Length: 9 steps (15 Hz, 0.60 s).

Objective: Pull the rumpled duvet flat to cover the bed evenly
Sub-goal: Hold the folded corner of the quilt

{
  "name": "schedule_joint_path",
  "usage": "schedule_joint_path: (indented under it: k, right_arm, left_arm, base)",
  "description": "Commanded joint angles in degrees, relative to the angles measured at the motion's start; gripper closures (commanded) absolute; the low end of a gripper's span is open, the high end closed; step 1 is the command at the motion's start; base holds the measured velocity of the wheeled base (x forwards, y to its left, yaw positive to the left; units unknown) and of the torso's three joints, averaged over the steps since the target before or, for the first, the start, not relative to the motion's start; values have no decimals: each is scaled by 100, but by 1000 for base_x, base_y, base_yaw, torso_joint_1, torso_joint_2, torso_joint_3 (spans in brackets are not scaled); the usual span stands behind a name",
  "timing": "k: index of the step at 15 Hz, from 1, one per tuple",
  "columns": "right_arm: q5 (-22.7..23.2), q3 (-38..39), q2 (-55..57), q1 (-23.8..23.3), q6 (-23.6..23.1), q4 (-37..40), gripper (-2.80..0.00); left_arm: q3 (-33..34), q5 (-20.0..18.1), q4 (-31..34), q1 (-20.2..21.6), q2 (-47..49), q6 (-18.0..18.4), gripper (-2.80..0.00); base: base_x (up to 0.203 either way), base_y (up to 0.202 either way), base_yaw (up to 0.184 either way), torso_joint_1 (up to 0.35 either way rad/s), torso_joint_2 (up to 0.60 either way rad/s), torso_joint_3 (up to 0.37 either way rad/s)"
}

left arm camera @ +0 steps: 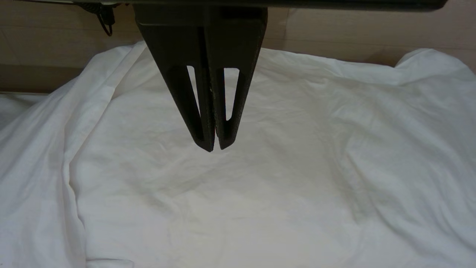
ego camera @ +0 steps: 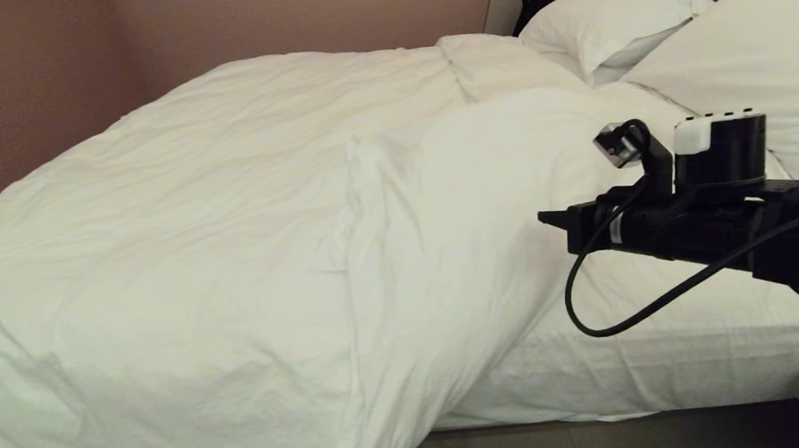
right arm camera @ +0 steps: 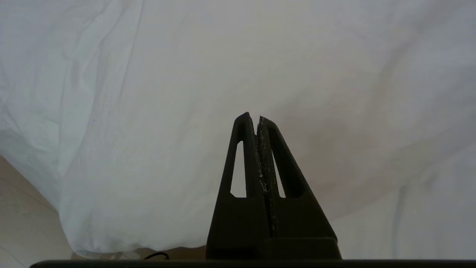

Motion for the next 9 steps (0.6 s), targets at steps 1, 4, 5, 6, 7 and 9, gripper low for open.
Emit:
schedule_joint_path:
  k: [1,4,5,6,7,9]
  right_arm:
    - [-48,-18,273,132,-81,-195,0]
    - [-48,-89,314,195,-81,-187,0]
    - [-48,-98,317,205,-81,-187,0]
    - [-48,-115,360,233,-94,-187,0]
    - [-64,-122,455,294,-178,-187,0]
    - [-424,-90,597,371,-325,-195,0]
  left_arm:
    - [0,4,-2,2,-2,-5,0]
    - [0,4,-2,2,-2,-5,0]
    - [0,4,-2,2,-2,-5,0]
    - [0,4,-2,2,-2,-5,0]
    - [0,4,-2,2,-2,-5,0]
    - [0,4,-2,2,-2,-5,0]
  base:
    - [0,0,0,0,0,0]
    - [0,0,0,0,0,0]
    - [0,0,0,0,0,0]
    - [0,0,0,0,0,0]
    - [0,0,0,0,0,0]
    - [0,0,0,0,0,0]
